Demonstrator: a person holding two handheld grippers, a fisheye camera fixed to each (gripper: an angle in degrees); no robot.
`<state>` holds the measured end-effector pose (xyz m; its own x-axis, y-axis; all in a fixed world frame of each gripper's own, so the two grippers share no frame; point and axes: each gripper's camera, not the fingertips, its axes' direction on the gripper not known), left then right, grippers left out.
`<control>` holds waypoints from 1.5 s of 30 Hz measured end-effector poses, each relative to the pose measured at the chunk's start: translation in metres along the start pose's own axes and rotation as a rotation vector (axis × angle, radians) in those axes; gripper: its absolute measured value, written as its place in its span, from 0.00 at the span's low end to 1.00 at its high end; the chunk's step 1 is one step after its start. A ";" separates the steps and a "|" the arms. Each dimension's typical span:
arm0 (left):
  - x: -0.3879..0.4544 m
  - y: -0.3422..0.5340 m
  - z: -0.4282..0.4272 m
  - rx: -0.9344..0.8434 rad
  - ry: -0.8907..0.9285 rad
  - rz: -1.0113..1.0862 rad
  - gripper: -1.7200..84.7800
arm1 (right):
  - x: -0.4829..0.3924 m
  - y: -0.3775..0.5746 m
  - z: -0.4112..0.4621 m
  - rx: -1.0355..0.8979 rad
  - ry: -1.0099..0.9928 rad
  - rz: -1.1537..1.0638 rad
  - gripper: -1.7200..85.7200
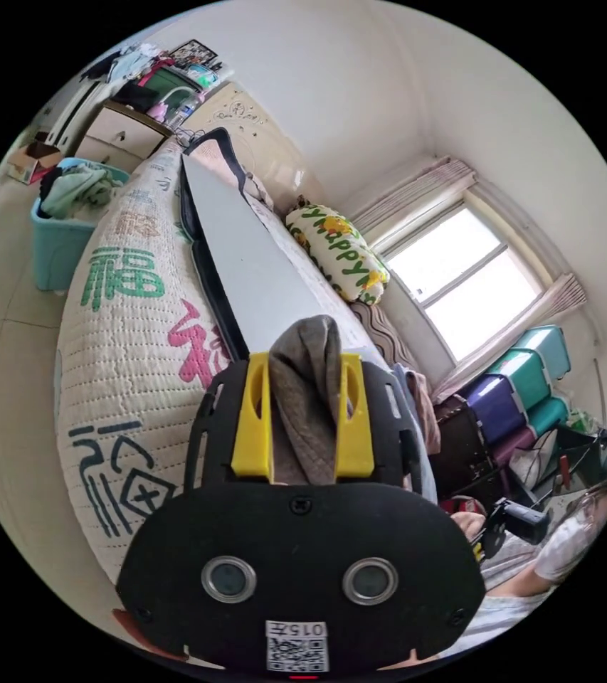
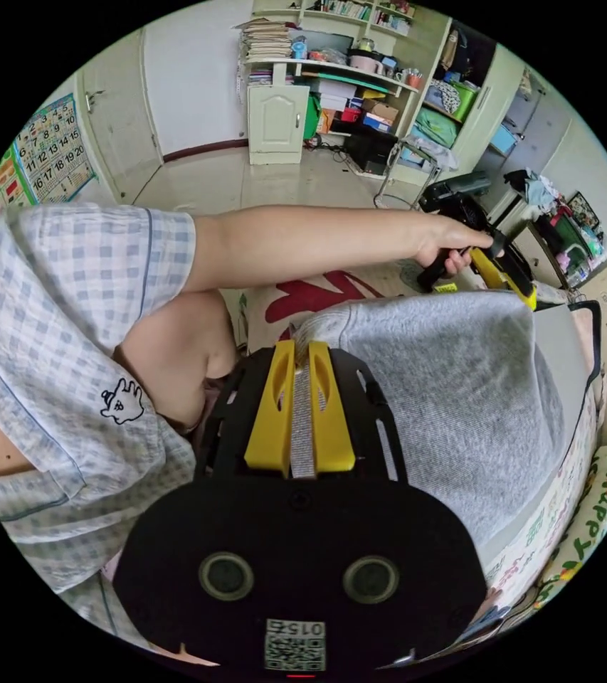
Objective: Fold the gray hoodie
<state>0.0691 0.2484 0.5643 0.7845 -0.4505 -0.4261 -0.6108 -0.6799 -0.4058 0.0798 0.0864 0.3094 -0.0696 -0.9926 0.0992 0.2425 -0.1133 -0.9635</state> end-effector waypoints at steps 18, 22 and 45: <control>0.124 -0.005 0.055 -0.028 0.048 -0.047 0.13 | 0.041 0.025 -0.052 -0.009 -0.179 0.059 0.07; 0.154 0.003 0.065 -0.004 0.114 -0.021 0.14 | 0.085 0.067 -0.118 0.227 -0.299 0.135 0.07; 0.221 0.057 0.183 -0.155 -0.074 0.053 0.03 | 0.309 0.147 -0.104 0.100 0.312 0.763 0.04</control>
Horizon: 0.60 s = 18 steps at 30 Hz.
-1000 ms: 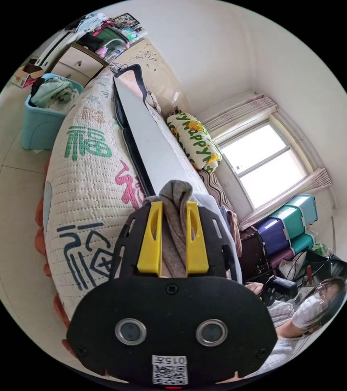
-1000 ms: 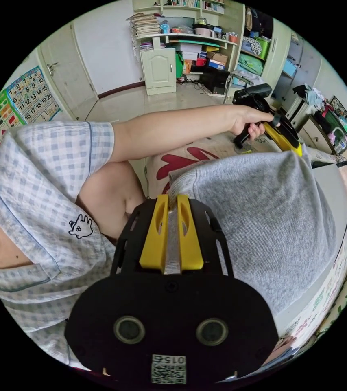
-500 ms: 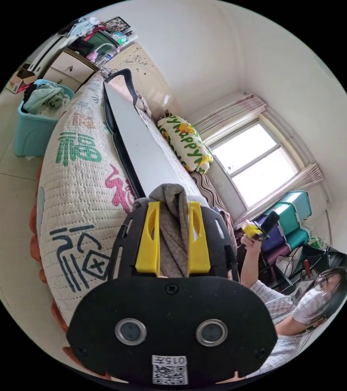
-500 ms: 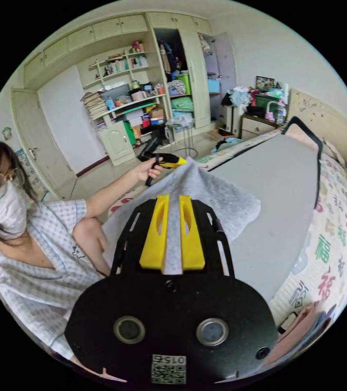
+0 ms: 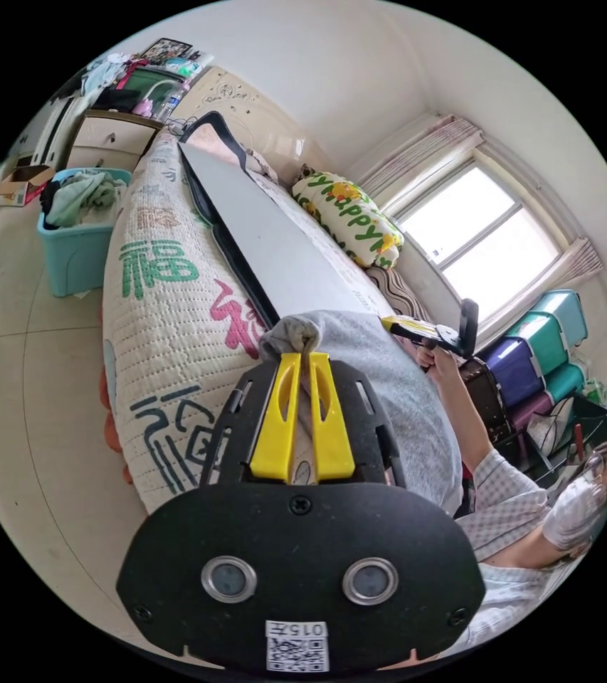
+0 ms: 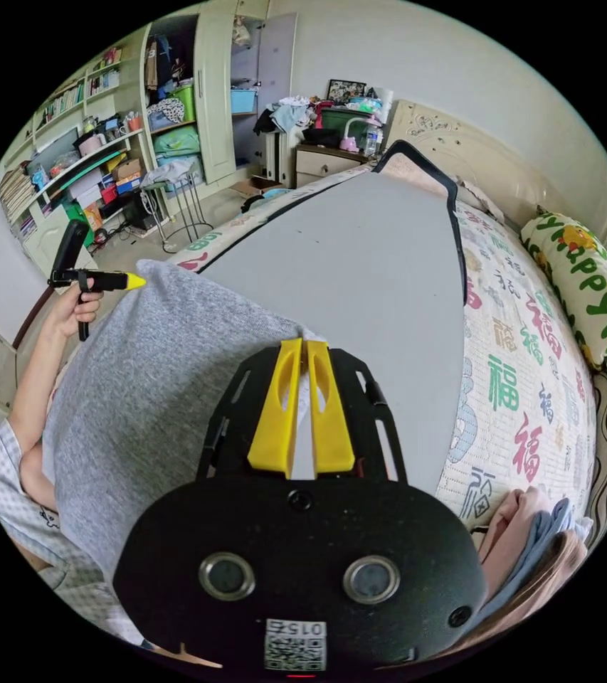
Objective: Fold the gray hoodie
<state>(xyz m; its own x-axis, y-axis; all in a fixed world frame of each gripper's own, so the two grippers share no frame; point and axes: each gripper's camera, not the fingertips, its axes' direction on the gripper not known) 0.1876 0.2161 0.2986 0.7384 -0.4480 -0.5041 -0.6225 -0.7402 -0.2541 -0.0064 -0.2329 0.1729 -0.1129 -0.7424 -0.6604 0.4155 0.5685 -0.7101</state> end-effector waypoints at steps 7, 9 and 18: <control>-0.005 0.018 0.015 0.026 0.025 -0.020 0.05 | -0.021 0.005 -0.028 0.037 0.048 -0.043 0.05; -0.008 0.023 0.015 0.038 0.040 -0.025 0.07 | -0.044 0.022 -0.052 0.080 -0.017 -0.136 0.07; -0.029 0.039 0.020 0.052 0.093 -0.065 0.10 | -0.221 0.104 -0.102 0.136 -0.360 -0.583 0.11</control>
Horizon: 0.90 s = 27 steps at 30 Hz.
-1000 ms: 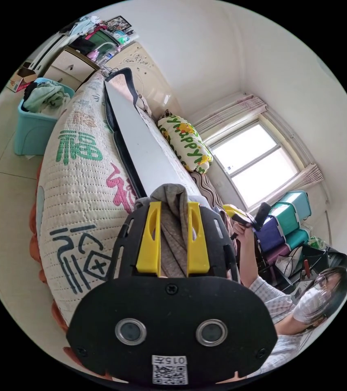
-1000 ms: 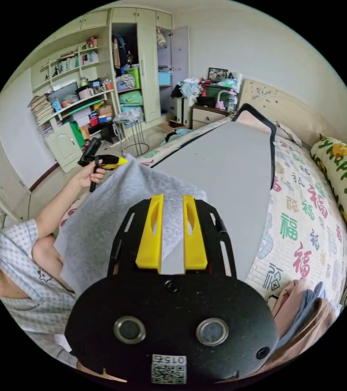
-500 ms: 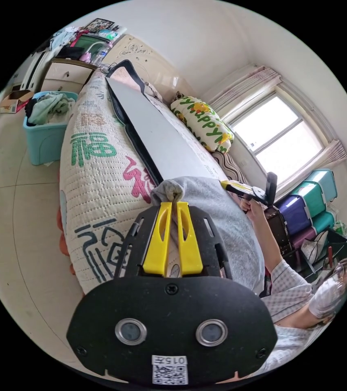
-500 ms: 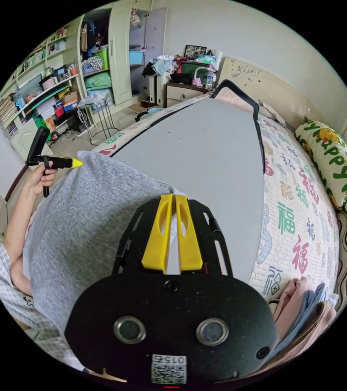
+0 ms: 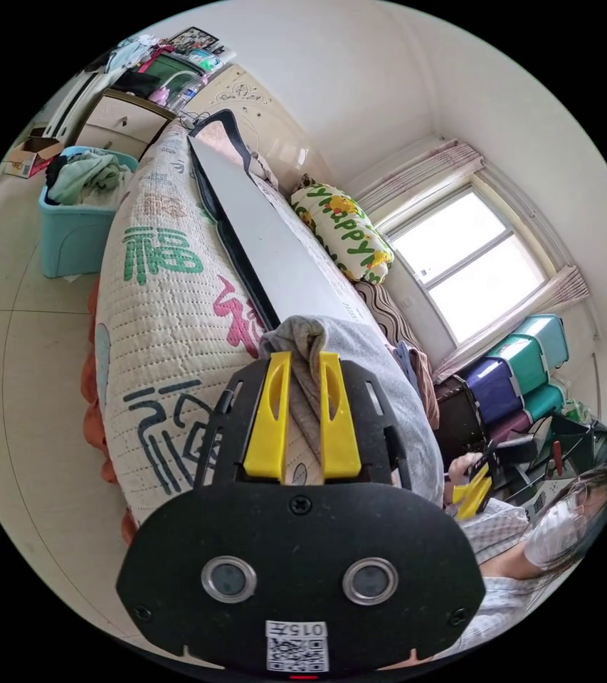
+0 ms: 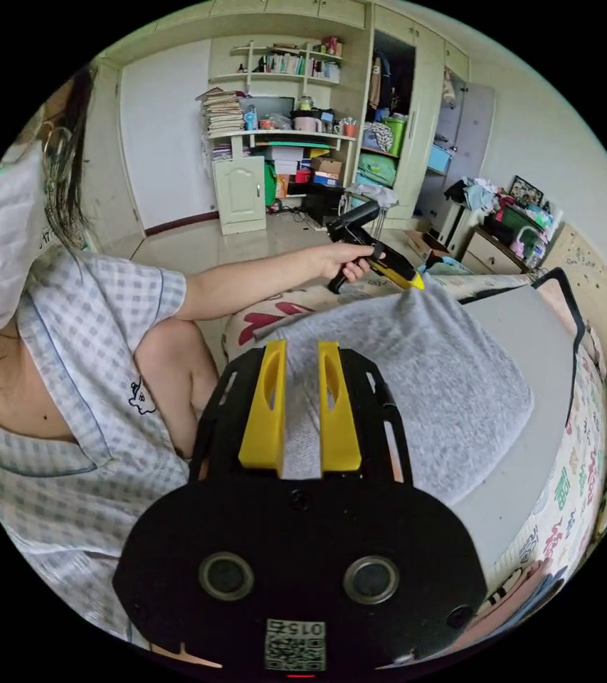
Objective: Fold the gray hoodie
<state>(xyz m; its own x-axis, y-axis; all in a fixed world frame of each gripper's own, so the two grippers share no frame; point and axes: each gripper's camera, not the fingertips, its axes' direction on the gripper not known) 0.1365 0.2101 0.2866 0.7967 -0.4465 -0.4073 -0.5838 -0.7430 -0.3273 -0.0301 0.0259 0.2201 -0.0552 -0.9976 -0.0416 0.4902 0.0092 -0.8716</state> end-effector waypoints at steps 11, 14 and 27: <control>-0.034 0.020 -0.011 0.033 0.054 -0.018 0.07 | -0.040 -0.028 0.065 -0.174 0.062 -0.153 0.06; -0.041 0.025 -0.016 0.051 0.066 -0.013 0.04 | -0.020 -0.030 0.048 -0.081 -0.041 -0.064 0.02; -0.051 0.036 -0.048 0.242 0.093 0.051 0.02 | 0.019 -0.056 0.028 0.295 -0.407 0.040 0.01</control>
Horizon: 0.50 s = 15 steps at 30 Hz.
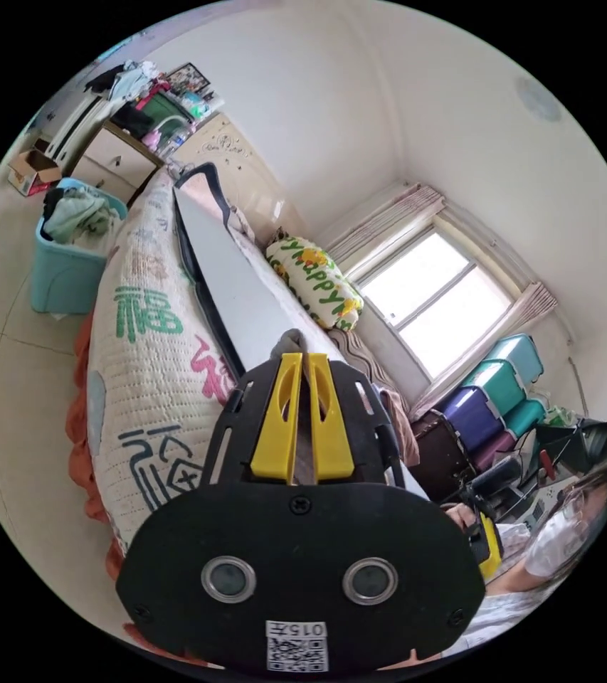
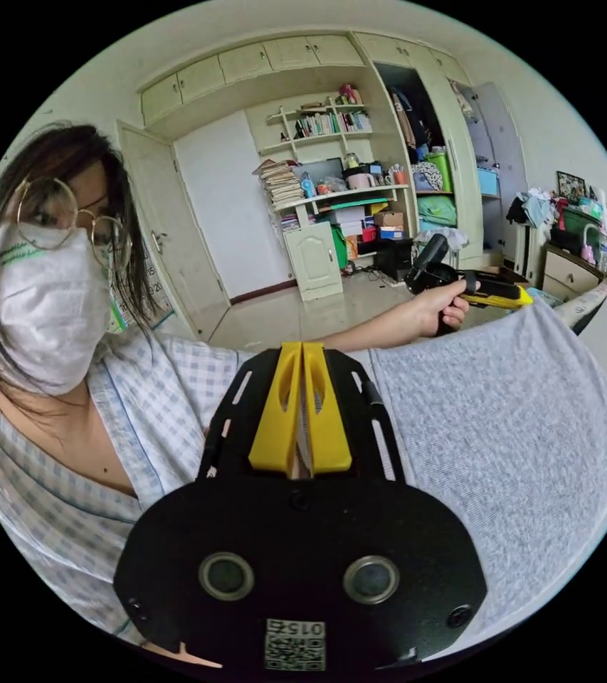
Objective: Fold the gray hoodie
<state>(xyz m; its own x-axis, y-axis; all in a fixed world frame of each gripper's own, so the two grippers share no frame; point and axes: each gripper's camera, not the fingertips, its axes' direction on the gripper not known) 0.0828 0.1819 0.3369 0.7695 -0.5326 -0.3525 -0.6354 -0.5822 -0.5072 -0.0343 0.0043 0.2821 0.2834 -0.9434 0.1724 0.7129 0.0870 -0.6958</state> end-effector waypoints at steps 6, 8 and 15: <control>-0.034 0.018 0.025 -0.182 -0.268 0.028 0.02 | 0.007 -0.003 0.081 -0.331 0.112 -0.052 0.01; -0.073 0.033 0.030 -0.198 -0.196 -0.068 0.02 | 0.009 0.005 0.106 -0.441 0.159 -0.055 0.01; -0.085 0.052 0.032 -0.202 -0.240 -0.040 0.07 | -0.025 0.001 0.105 -0.503 0.032 -0.129 0.01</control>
<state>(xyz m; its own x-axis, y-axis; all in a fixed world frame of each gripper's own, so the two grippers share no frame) -0.0132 0.2163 0.3154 0.7724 -0.3603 -0.5231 -0.5855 -0.7232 -0.3664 0.0268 0.0619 0.3505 0.1884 -0.9462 0.2629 0.3423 -0.1877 -0.9207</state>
